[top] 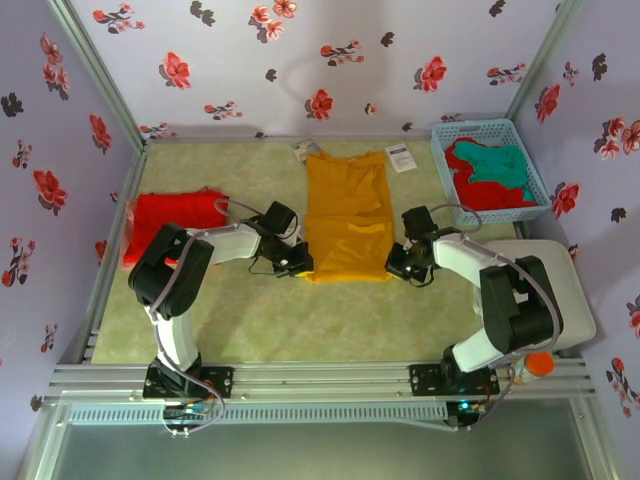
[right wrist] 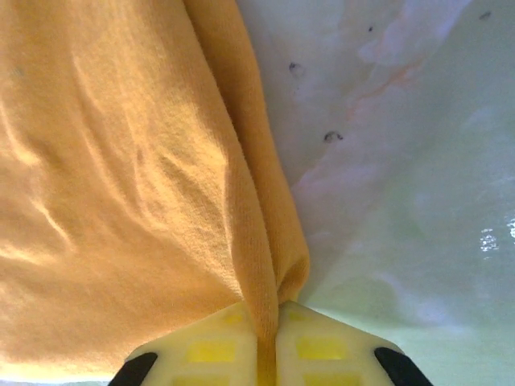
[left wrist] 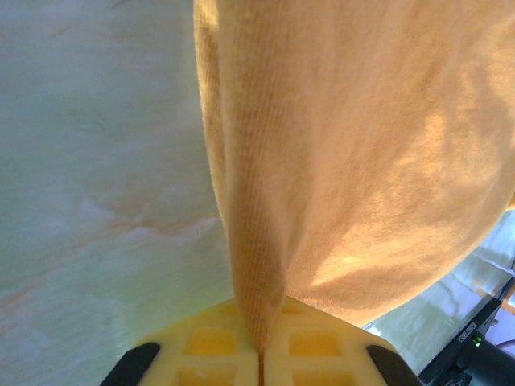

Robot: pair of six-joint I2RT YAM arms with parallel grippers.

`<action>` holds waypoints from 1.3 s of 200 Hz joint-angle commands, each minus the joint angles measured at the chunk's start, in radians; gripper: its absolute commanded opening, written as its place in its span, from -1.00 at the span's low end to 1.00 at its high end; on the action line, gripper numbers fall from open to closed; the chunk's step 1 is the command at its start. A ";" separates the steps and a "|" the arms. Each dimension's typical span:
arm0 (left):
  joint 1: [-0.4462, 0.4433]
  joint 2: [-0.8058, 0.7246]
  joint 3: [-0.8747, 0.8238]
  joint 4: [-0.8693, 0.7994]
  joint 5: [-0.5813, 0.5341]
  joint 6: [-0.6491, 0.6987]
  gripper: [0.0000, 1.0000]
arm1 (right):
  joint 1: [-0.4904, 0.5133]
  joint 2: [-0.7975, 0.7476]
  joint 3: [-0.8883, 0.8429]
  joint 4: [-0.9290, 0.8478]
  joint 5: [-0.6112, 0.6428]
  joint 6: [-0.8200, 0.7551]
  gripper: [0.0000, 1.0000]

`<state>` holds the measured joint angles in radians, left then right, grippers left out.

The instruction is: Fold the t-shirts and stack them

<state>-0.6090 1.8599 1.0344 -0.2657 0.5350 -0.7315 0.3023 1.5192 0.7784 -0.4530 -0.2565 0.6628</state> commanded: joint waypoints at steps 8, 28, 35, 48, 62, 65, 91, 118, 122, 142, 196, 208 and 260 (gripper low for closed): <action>-0.006 -0.003 0.018 -0.027 -0.007 0.002 -0.97 | 0.006 -0.040 -0.034 -0.013 0.019 0.000 -1.00; -0.006 -0.017 0.011 -0.033 -0.008 0.006 -1.00 | 0.006 -0.067 -0.059 -0.018 0.013 0.009 -1.00; -0.006 -0.024 0.008 -0.036 -0.008 0.007 -1.00 | 0.006 -0.077 -0.067 -0.016 0.009 0.015 -1.00; -0.006 -0.038 -0.001 -0.044 -0.009 0.009 -1.00 | 0.011 -0.098 -0.084 -0.018 -0.003 0.021 -1.00; -0.007 -0.058 -0.019 -0.046 -0.010 0.007 -1.00 | 0.016 -0.121 -0.098 -0.030 -0.007 0.023 -1.00; -0.008 -0.064 -0.024 -0.047 -0.010 0.006 -1.00 | 0.017 -0.126 -0.100 -0.035 -0.009 0.022 -1.00; -0.013 -0.123 -0.078 -0.053 -0.014 -0.006 -1.00 | 0.029 -0.188 -0.120 -0.074 -0.014 0.016 -1.00; -0.038 -0.193 -0.128 -0.068 -0.025 -0.033 -1.00 | 0.052 -0.267 -0.129 -0.142 -0.002 0.021 -1.00; -0.044 -0.205 -0.137 -0.070 -0.029 -0.041 -1.00 | 0.055 -0.279 -0.132 -0.151 0.001 0.022 -1.00; -0.080 -0.257 -0.185 -0.064 -0.041 -0.085 -1.00 | 0.068 -0.348 -0.157 -0.198 0.003 0.040 -1.00; -0.191 -0.432 -0.314 -0.030 -0.119 -0.244 -1.00 | 0.110 -0.540 -0.202 -0.347 -0.022 0.089 -1.00; -0.221 -0.470 -0.326 -0.036 -0.138 -0.278 -1.00 | 0.126 -0.582 -0.190 -0.397 -0.012 0.097 -1.00; -0.276 -0.590 -0.296 -0.135 -0.185 -0.374 -1.00 | 0.143 -0.729 -0.088 -0.548 0.019 0.184 -1.00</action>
<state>-0.8749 1.3251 0.7189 -0.3176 0.4057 -1.0374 0.4397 0.8299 0.6239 -0.8829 -0.2768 0.7815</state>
